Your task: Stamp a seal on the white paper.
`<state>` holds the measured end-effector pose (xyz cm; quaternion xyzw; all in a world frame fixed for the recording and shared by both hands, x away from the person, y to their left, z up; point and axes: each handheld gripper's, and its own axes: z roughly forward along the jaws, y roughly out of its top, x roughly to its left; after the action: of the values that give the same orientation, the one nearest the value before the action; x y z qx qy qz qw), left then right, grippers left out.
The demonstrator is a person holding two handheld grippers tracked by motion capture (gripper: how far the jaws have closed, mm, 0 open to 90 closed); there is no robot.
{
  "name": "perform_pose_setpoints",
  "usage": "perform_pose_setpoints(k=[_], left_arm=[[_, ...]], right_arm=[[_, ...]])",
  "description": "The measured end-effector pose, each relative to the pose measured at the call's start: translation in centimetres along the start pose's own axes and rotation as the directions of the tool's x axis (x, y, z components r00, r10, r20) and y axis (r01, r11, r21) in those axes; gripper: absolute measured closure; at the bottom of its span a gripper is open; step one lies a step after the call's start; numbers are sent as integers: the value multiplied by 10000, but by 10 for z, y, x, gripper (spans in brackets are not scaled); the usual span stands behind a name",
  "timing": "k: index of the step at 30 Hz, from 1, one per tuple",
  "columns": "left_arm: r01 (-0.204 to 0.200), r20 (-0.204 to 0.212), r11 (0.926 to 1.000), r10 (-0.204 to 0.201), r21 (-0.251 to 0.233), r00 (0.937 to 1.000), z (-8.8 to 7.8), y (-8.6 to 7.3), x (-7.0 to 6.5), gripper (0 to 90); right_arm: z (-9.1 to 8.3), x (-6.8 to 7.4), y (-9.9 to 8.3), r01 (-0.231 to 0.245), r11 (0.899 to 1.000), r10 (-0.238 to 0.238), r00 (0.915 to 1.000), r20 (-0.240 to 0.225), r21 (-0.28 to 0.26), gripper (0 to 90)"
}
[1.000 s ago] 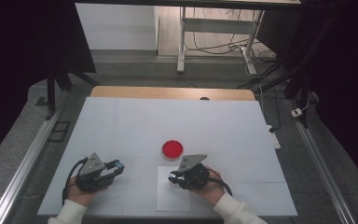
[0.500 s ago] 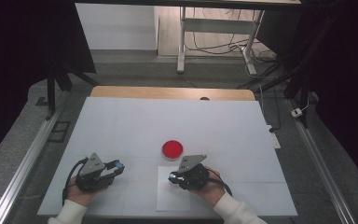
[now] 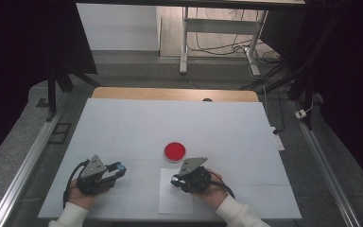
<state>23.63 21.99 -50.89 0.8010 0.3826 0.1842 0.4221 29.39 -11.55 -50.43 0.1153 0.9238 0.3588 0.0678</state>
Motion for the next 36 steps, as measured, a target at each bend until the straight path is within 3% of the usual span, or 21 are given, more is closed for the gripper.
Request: perform_pose_setpoints(k=[36], left_arm=[[32, -47, 10000, -31, 22, 10000, 0, 0, -1, 652]], right_arm=[[1, -1, 0, -206, 9998, 206, 9998, -66, 72, 761]])
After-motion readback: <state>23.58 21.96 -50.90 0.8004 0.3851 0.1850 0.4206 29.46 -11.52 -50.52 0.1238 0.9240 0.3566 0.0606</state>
